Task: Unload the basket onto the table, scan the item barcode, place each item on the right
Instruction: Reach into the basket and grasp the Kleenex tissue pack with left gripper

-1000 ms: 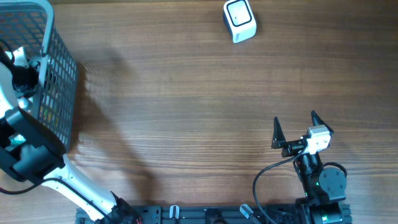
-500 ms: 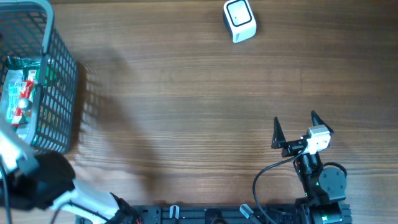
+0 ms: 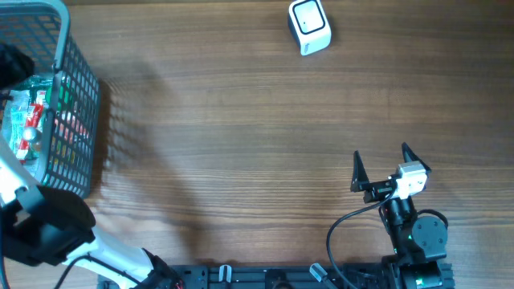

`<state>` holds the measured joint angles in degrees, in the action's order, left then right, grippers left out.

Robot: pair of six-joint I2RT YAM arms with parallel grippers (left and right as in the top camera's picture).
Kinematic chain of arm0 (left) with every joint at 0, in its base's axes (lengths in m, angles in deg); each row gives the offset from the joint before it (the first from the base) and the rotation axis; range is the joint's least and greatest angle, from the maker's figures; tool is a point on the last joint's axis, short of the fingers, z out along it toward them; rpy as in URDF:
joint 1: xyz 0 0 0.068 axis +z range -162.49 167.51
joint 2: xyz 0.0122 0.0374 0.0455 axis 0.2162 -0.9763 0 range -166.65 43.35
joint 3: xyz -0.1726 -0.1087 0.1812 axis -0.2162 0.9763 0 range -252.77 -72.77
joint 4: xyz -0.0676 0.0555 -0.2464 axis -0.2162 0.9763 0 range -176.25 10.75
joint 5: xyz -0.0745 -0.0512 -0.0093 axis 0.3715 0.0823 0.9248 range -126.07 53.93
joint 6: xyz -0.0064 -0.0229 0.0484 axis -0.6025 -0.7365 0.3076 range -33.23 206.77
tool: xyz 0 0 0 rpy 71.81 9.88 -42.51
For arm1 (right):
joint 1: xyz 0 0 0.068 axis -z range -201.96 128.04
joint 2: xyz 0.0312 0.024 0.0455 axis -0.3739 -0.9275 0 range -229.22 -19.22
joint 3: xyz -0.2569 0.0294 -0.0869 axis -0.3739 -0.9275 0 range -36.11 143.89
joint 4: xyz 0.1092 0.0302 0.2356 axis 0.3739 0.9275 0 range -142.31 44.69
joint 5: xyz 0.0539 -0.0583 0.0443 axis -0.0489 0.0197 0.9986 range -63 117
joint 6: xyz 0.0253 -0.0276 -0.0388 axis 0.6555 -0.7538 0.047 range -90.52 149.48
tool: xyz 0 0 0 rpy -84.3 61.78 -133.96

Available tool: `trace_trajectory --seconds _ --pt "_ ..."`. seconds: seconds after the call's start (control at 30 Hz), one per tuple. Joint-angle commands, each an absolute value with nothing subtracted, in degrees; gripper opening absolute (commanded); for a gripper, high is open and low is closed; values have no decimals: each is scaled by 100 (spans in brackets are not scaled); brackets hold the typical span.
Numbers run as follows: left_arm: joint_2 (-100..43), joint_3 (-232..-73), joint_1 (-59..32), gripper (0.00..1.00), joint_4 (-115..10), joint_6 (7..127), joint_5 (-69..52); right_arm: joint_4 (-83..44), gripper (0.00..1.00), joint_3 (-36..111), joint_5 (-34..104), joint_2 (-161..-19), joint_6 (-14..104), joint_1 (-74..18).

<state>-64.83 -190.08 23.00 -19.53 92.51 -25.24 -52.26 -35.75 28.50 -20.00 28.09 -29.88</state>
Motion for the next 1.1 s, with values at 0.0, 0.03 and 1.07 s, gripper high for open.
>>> trace_trajectory --seconds 0.0,0.03,1.07 --pt "-6839 -18580 2298 86 -2095 9284 -2382 -5243 100 -3582 2906 -1965 2798 -2953" --pt "-6938 -18484 2293 90 -2152 9369 -2321 -5243 100 -3582 2906 -1965 2800 -2953" --pt "-7565 -16908 2138 57 -2779 9686 -2671 -5243 100 -3582 2906 -1965 2800 -2953"
